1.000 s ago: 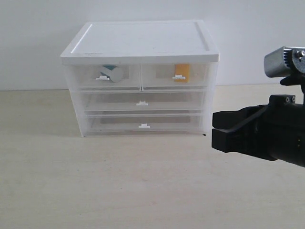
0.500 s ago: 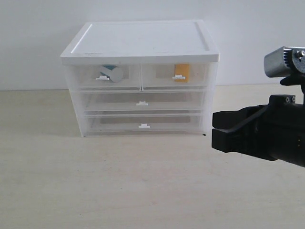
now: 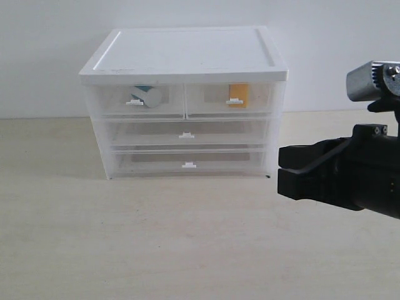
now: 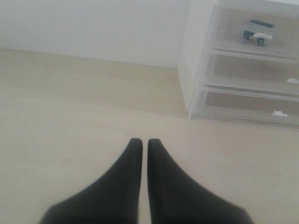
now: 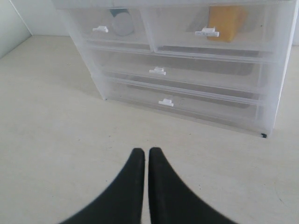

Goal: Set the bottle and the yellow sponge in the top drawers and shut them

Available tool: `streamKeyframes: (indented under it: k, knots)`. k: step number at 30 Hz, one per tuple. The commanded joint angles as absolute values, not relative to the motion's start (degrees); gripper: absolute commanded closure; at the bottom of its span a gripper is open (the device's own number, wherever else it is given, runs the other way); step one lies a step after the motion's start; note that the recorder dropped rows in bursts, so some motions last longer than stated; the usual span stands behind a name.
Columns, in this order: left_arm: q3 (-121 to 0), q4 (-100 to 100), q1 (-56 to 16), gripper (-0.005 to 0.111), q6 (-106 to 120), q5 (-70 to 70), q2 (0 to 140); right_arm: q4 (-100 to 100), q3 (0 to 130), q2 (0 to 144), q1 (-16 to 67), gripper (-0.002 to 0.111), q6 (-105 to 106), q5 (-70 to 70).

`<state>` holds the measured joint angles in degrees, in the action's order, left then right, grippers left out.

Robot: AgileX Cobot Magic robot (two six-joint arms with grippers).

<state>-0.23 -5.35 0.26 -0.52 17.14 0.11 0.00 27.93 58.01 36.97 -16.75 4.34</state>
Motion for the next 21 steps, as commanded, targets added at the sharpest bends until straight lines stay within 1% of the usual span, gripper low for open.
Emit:
streamKeyframes:
  k: [1, 21]
  knots:
    - [0.00, -5.15, 0.04, 0.103, -0.42, 17.37, 0.00, -0.58, 28.08, 57.80, 36.65, 0.108, -16.62, 4.93]
    - [0.00, -5.15, 0.04, 0.103, -0.46, 17.48, 0.00, -0.58, 28.08, 57.80, 36.55, 0.108, -14.39, 4.93]
